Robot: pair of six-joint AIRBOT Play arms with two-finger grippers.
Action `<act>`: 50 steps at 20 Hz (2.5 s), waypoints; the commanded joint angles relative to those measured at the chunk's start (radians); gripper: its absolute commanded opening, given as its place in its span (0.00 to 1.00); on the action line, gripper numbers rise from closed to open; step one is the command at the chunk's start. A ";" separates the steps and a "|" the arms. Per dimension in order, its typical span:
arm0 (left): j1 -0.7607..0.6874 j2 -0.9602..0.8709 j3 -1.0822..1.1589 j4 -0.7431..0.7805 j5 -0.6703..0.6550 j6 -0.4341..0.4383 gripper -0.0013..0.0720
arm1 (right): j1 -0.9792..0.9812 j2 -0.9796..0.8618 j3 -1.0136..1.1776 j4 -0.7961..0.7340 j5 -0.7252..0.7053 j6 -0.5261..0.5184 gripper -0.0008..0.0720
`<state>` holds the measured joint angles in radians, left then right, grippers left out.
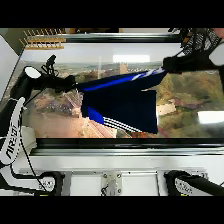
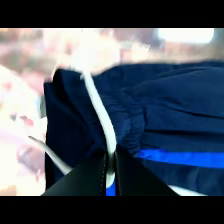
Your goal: Fold the clothes and pants, and hang the long-sleeved shirts on hangers.
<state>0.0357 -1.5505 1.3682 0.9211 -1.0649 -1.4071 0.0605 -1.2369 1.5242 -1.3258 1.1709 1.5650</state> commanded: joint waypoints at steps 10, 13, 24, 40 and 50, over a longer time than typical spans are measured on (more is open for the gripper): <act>0.000 0.045 -0.340 0.000 0.029 0.091 0.04 | 0.074 0.438 -0.922 -0.033 -0.074 0.097 0.02; 0.000 0.045 -0.371 0.001 0.026 0.095 0.04 | 0.074 0.438 -0.964 -0.032 -0.119 0.097 0.02; 0.016 0.131 -0.154 -0.005 -0.172 0.082 0.74 | -0.244 0.397 -0.705 0.062 0.008 0.065 0.91; -0.257 0.356 -0.319 -0.006 0.029 0.064 0.04 | -0.479 -0.362 -0.701 0.722 -0.100 -0.571 0.91; -0.335 0.356 -0.319 -0.006 0.045 0.063 0.04 | -0.201 -0.374 -0.676 0.904 -0.227 -0.652 0.48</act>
<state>-0.2863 -1.1957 1.0492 0.9142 -1.0222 -1.3445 -0.1791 -1.6093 0.8322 -0.4721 0.9642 0.9562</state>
